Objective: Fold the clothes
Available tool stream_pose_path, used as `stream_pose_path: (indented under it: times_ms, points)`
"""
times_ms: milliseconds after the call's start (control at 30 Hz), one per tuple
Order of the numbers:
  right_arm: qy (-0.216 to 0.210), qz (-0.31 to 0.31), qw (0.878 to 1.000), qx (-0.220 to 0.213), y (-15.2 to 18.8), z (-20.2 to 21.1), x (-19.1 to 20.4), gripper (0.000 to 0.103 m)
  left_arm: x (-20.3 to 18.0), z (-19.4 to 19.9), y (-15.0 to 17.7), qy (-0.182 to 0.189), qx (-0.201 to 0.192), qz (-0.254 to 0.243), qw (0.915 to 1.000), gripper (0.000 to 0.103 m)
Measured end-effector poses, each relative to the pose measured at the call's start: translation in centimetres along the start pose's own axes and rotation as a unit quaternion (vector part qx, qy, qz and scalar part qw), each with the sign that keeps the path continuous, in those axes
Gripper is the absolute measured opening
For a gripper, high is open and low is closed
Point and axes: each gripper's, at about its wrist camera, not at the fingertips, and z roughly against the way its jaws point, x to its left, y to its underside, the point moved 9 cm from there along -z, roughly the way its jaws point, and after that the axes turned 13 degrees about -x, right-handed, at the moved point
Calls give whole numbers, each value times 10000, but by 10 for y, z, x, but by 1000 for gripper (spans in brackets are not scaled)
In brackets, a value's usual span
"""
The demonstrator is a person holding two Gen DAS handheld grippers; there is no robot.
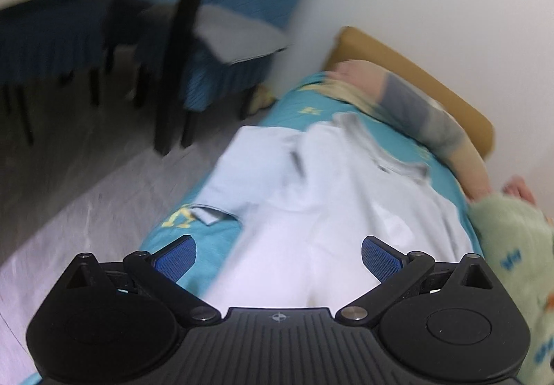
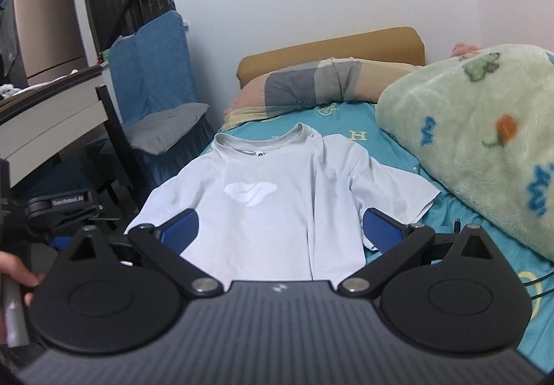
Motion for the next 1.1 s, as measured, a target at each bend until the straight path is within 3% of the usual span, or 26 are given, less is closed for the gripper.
stream_pose_path:
  times_ms: [200, 433, 500, 533, 600, 667, 700, 767, 833, 867, 967, 1100]
  points:
    - [141, -273, 9994, 138, 12, -29, -10, 103, 45, -45, -6, -355, -79, 961, 9947, 101]
    - [287, -532, 9969, 508, 39, -63, -26, 103, 58, -102, -11, -353, -221, 1064, 9934, 97]
    - [323, -634, 9959, 554, 42, -70, -29, 103, 55, -117, -11, -310, -198, 920, 9951, 88]
    - [341, -684, 9954, 577, 43, -73, -30, 103, 52, -124, -11, -283, -169, 859, 9958, 77]
    - [376, -785, 9943, 623, 45, -80, -33, 103, 43, -136, -10, -95, -64, 810, 9966, 50]
    - [417, -862, 9933, 642, 46, -86, -37, 103, 32, -141, -13, -131, -89, 473, 9988, 10]
    - [450, -871, 9933, 615, 44, -87, -39, 103, 24, -141, -18, -158, -179, 231, 9994, 4]
    - [524, -918, 9928, 572, 42, -89, -44, 103, 3, -134, -30, -184, -506, -413, 9977, 4]
    - [611, -960, 9919, 566, 42, -89, -50, 103, -38, -121, -40, 43, -972, -1431, 9849, 4]
    - [656, -978, 9914, 564, 41, -88, -54, 103, -59, -116, -32, 257, -998, -1793, 9784, 4]
    - [794, -1056, 9893, 614, 42, -88, -64, 103, -120, -105, 5, 923, -836, -2654, 9561, 4]
    - [943, -1222, 9863, 588, 41, -86, -77, 103, -194, -92, 60, 1704, -559, -3672, 9127, 4]
